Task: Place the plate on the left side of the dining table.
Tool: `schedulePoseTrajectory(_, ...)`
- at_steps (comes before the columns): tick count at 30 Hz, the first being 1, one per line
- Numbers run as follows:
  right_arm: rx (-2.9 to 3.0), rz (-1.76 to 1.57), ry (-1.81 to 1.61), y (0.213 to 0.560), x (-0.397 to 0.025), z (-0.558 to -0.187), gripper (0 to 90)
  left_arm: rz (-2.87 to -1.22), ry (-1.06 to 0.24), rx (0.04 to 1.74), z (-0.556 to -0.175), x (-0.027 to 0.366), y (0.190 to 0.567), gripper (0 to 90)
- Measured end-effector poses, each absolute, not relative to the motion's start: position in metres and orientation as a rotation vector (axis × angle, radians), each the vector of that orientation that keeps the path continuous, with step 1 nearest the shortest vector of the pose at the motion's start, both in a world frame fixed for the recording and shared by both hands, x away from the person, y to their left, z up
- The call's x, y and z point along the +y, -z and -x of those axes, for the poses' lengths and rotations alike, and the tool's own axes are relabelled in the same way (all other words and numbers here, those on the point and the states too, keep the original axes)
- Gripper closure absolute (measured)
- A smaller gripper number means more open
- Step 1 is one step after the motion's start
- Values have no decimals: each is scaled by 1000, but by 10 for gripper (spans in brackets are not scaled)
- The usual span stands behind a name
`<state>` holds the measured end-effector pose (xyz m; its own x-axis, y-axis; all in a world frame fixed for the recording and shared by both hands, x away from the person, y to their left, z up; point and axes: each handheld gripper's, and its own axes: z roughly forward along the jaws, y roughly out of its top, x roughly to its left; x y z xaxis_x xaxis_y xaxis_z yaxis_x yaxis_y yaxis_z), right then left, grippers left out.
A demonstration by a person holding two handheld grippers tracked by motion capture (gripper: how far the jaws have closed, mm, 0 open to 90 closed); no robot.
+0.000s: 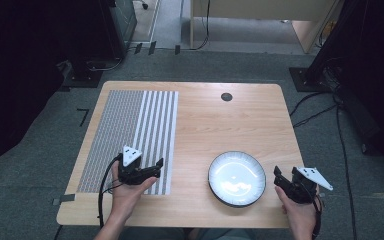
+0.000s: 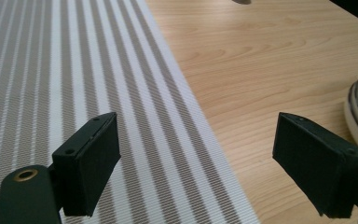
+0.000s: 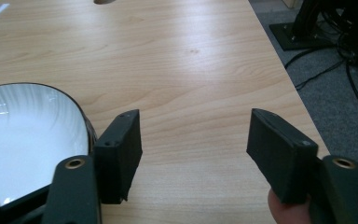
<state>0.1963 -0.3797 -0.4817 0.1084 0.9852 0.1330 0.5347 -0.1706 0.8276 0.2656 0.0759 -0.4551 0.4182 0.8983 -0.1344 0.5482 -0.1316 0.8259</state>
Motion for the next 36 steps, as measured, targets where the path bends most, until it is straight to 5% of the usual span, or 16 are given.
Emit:
schedulePoseTrajectory(25, 1555, -1721, -1143, 480, -364, -191, 641, -1881, -364, 1104, -264, -16, 457, 162)
schedulePoseTrajectory(36, 1586, -1746, -1243, 483, -365, -191, 743, -1927, -285, 1099, -265, -54, 473, 425)
